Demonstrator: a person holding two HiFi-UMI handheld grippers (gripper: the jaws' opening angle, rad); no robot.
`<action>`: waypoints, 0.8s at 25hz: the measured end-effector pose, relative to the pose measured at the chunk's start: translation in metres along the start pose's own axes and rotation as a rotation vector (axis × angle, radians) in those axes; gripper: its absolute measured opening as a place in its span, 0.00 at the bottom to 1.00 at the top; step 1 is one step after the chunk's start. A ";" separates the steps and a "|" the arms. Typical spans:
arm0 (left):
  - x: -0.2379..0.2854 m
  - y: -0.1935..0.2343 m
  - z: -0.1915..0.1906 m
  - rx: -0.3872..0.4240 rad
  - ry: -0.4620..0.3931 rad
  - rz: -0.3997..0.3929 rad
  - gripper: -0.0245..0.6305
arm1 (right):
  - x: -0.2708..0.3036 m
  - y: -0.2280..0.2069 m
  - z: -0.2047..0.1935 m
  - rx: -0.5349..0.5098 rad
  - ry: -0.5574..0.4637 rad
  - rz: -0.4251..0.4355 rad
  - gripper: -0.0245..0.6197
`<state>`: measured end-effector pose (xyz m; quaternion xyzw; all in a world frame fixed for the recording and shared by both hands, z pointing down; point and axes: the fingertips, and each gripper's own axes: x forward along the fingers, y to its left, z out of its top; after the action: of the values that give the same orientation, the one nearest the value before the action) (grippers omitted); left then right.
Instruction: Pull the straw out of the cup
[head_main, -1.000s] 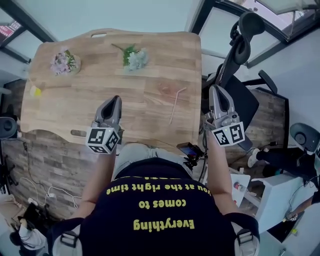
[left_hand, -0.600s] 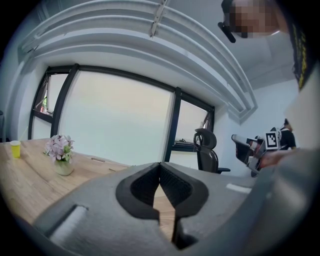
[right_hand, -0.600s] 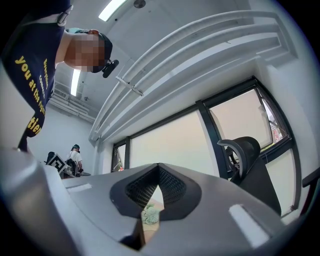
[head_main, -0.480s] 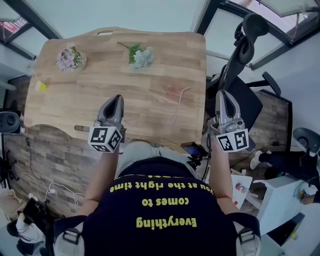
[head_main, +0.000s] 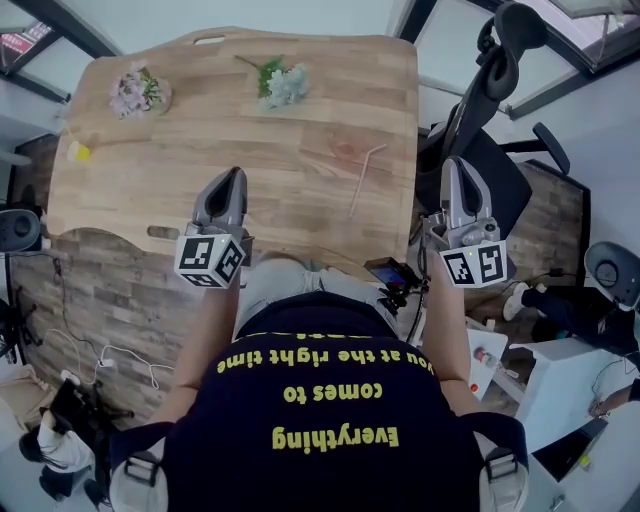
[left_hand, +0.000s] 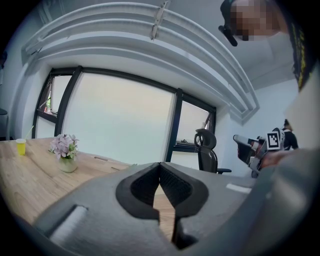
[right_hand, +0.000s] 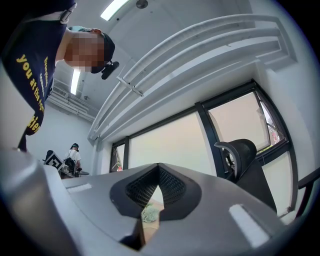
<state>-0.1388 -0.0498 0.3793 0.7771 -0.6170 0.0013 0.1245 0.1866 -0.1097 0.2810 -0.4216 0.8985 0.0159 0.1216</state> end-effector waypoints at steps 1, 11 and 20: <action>0.000 -0.001 -0.001 -0.001 0.001 0.000 0.04 | -0.001 0.000 0.000 -0.003 0.000 -0.001 0.05; -0.001 -0.005 -0.004 0.000 0.004 -0.003 0.04 | -0.003 0.001 -0.002 -0.022 0.008 -0.006 0.05; 0.001 -0.006 -0.007 0.001 0.014 -0.003 0.04 | -0.003 0.003 -0.010 -0.018 0.029 0.004 0.05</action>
<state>-0.1316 -0.0477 0.3849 0.7779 -0.6151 0.0070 0.1284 0.1836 -0.1070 0.2909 -0.4209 0.9008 0.0184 0.1047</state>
